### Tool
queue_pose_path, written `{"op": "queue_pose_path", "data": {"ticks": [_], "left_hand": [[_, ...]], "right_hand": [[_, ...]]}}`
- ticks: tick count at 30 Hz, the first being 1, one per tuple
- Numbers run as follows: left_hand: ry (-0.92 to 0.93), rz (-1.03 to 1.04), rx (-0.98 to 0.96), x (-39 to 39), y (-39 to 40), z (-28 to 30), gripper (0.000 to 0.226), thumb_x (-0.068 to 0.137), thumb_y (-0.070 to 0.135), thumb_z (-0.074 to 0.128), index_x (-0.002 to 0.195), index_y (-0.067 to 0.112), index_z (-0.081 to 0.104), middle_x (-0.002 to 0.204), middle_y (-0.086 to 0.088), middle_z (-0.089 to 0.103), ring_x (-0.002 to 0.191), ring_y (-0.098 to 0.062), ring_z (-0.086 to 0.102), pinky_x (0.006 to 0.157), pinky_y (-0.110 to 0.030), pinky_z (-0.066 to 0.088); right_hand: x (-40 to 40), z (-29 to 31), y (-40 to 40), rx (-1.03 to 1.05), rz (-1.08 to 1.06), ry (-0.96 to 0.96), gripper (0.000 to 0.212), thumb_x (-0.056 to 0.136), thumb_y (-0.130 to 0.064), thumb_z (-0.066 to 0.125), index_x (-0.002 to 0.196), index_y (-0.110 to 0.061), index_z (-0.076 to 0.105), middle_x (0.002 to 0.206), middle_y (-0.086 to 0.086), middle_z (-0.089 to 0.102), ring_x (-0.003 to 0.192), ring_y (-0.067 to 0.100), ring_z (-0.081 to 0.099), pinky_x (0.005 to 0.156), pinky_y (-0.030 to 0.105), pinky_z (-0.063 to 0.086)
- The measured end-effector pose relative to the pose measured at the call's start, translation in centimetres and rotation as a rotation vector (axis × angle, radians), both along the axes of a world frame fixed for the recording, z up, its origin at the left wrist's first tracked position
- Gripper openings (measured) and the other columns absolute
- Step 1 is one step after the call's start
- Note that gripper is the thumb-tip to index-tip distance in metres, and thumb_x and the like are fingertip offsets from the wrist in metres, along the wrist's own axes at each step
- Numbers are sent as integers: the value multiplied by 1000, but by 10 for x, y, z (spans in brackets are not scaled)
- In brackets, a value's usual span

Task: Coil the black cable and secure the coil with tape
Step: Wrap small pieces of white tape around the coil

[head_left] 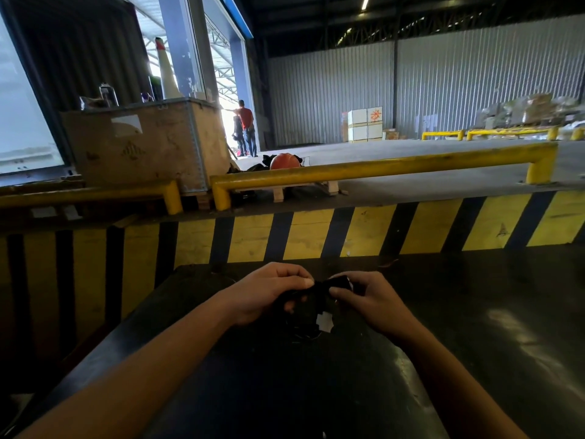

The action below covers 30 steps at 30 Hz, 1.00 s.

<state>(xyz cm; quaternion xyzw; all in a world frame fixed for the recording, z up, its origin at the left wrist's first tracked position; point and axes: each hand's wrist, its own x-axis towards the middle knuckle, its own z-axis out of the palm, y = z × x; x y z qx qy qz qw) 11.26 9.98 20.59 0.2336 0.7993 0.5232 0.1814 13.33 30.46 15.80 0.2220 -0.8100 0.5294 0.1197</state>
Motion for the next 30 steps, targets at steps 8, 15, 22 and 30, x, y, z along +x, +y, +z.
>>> {"op": "queue_pose_path", "data": {"ticks": [8,15,22,30], "left_hand": [[43,149,103,-4,5,24,27,94,34,50,115,20,62,60,3,50,46,-6,40,46,-19,36],[-15,145,241,-4,3,24,40,80,21,72,117,17,59,77,-1,65,68,-12,61,75,-31,48],[-48,258,358,2,3,2,31,83,11,65,114,13,61,112,-7,69,105,-19,65,93,-44,50],[-50,283,465,-1,-2,8,24,87,16,60,111,17,64,95,-7,66,93,-20,64,79,-41,52]], "right_hand": [[-6,29,-17,214,-61,169,5,83,-20,64,88,-21,66,107,-4,64,93,8,60,81,28,53],[-7,31,-30,213,-301,259,11,83,-19,64,75,-24,58,89,1,65,71,9,63,64,25,53],[-10,32,-21,92,-453,340,13,82,-16,65,72,-21,59,83,0,66,77,11,61,71,32,54],[-5,30,-11,170,-242,249,4,84,-19,62,81,-21,63,90,-5,64,82,3,59,72,20,48]]}}
